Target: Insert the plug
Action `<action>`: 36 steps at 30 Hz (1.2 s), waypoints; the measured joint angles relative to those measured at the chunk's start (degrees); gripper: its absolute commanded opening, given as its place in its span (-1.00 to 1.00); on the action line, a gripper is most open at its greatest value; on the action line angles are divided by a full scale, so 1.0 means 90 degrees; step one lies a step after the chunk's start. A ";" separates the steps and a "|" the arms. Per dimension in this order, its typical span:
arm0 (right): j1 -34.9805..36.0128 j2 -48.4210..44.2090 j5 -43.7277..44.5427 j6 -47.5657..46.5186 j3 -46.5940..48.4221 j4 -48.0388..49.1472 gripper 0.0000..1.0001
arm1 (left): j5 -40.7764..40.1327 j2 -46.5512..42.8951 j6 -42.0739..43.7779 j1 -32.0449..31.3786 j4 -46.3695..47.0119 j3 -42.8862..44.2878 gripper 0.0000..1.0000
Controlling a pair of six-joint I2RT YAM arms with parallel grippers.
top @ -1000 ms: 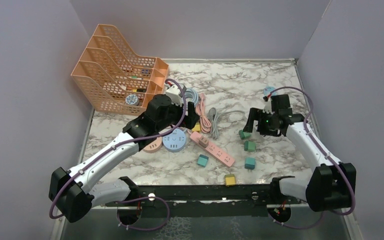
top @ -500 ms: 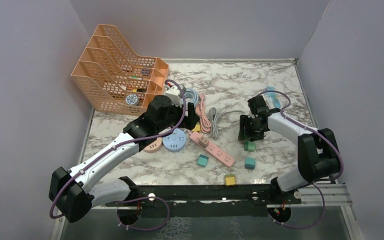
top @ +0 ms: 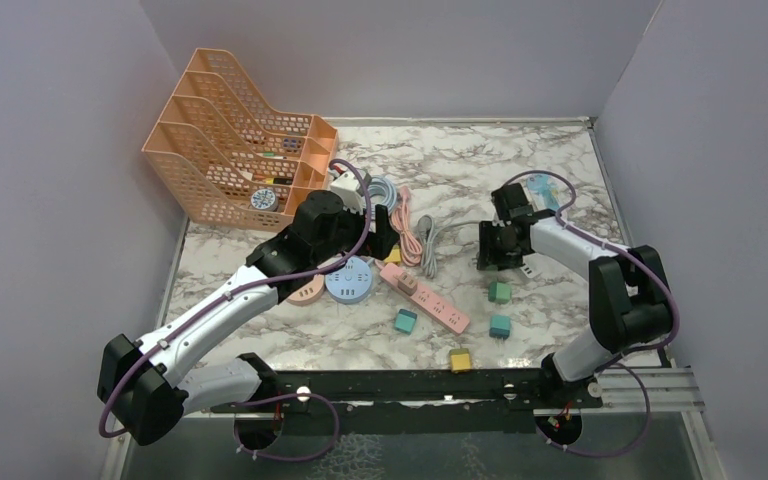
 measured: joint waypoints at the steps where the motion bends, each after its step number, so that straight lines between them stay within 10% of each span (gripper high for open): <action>1: 0.0019 0.0000 -0.0007 -0.0049 0.0000 0.0036 -0.31 | 0.0000 0.0000 -0.0019 0.0000 0.0002 0.0000 0.79; 23: 0.1307 -0.2579 -0.2283 0.0015 -0.1013 0.2521 -0.32 | 0.1625 0.1817 -0.2732 0.0049 0.1717 -0.0197 0.78; 36: 0.1326 -0.2271 -0.2914 0.0056 -0.1003 0.2880 -0.32 | 0.2120 0.2465 -0.3296 0.0053 0.2929 -0.0248 -0.29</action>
